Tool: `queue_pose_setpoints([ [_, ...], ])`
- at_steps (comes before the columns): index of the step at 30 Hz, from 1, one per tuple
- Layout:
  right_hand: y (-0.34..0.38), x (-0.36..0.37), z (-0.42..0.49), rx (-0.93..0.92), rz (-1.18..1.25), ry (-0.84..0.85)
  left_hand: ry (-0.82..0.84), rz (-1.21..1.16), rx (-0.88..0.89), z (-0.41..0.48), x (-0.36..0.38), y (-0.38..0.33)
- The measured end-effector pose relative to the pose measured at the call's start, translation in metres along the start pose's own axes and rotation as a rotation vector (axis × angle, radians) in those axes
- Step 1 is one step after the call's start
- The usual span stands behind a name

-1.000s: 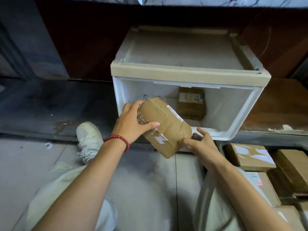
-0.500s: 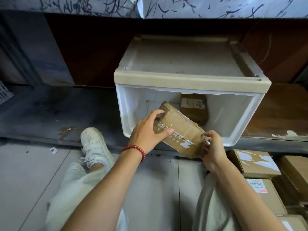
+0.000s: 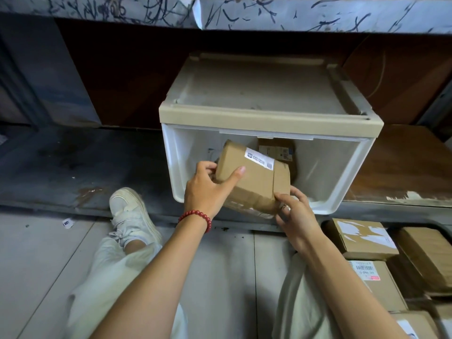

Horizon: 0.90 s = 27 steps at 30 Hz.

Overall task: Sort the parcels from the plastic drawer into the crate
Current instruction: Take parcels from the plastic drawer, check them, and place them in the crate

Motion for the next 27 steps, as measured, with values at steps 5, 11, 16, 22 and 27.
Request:
queue_pose_setpoints([
  [5, 0.015, -0.002, -0.001, -0.189, -0.151, -0.029, 0.074, 0.054, -0.089, -0.001, 0.002, 0.016],
  [11, 0.016, 0.001, -0.005, -0.231, -0.195, 0.012, 0.118, 0.030, -0.073, -0.003, 0.005, 0.020],
  [16, 0.014, 0.003, -0.002, -0.223, -0.212, 0.012, 0.062, -0.035, -0.057, -0.001, 0.001, 0.016],
  [22, 0.014, 0.000, 0.000, -0.127, -0.119, -0.014, 0.083, -0.042, -0.037, 0.004, -0.001, 0.012],
  [27, 0.012, 0.009, -0.001, -0.046, -0.083, 0.072, 0.079, -0.104, -0.019, 0.005, -0.003, 0.009],
])
Point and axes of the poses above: each hand's wrist, its own z-axis towards the middle knuckle, its own x-axis out of the palm, y = z × x, the point moved 7 cm from there along z, towards the middle knuckle, and after that the axes turned 6 degrees about x, right-handed, at the moved point
